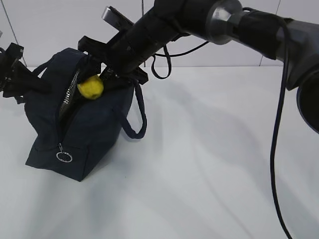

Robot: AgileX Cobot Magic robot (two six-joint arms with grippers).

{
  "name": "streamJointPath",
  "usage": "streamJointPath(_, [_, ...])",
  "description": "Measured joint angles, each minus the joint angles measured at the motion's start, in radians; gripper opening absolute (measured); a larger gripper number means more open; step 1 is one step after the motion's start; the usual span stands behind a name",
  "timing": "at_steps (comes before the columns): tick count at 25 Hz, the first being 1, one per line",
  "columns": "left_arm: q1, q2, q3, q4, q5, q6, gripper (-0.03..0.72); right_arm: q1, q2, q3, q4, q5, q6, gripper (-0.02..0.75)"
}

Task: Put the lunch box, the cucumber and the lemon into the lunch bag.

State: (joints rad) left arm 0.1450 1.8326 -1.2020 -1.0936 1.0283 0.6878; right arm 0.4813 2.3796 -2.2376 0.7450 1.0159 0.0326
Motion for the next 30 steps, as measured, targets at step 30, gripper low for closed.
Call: streamJointPath(30, [0.000,0.000,0.000,0.003,0.013,0.000,-0.008,0.020,-0.031,-0.267,-0.253,0.231,0.128,0.374])
